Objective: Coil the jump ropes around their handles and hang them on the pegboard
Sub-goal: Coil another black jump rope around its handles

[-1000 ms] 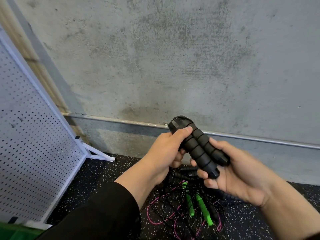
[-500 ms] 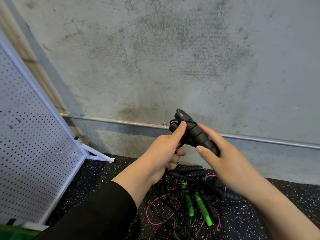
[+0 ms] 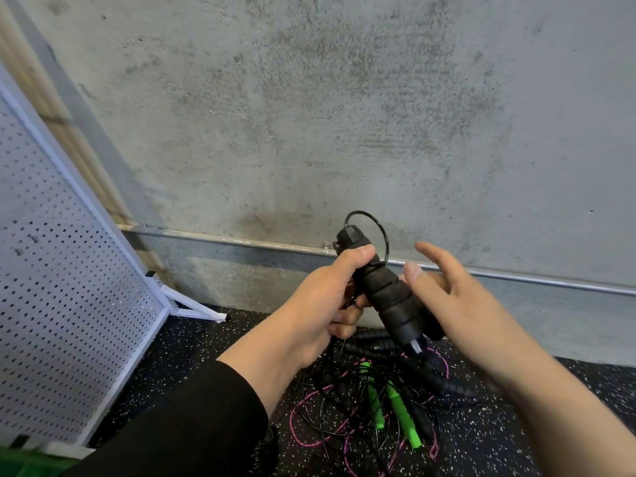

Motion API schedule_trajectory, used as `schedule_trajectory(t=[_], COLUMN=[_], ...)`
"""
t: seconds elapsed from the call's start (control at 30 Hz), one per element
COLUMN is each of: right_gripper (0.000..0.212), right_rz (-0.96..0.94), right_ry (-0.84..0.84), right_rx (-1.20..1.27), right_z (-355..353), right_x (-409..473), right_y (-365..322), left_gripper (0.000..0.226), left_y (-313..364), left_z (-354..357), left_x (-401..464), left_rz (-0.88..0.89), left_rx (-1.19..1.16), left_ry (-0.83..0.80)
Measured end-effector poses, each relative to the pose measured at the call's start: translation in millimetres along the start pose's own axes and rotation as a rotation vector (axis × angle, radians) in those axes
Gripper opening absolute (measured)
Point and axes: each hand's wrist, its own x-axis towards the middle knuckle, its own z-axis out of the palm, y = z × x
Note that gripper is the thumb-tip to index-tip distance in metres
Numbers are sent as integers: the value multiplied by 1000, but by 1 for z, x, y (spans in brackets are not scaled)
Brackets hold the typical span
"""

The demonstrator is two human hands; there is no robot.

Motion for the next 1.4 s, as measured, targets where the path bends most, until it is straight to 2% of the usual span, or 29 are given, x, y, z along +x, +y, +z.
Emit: schedule_trajectory(t=[0.1, 0.17, 0.37, 0.43, 0.6, 0.73, 0.8, 0.97, 1.17, 1.3, 1.4], right_gripper=[90, 85, 35, 27, 41, 48, 55, 47, 44, 51, 34], right_rz=[76, 95, 141, 166, 251, 301, 327, 426, 274, 109, 106], right_ry=[-101, -137, -119, -118, -40, -53, -90, -277, -257, -128, 7], right_rx=[87, 162, 342, 420, 464, 537, 492, 490, 490, 519, 589], right_z=[-4, -1, -3, -3, 8, 13, 10, 8, 8, 9, 10], right_x=[3, 3, 3, 3, 3, 1, 2, -3, -2, 3, 7], right_y=[4, 5, 3, 4, 4, 1, 3, 6, 6, 7, 5], left_gripper=[45, 40, 41, 39, 42, 43, 37, 36, 32, 32, 35], left_y=[-3, -4, -5, -4, -5, -9, -7, 0, 4, 2, 1], left_z=[6, 9, 9, 9, 12, 15, 12, -1, -5, -7, -7], left_x=[1, 1, 1, 2, 0, 0, 2, 6, 4, 2, 3], left_rz=[-12, -22, -27, -21, 10, 44, 63, 88, 126, 95, 76], left_rx=[32, 55, 38, 14, 27, 39, 9, 23, 26, 71, 59], left_ry=[1, 3, -2, 16, 12, -9, 7, -59, -113, -141, -119])
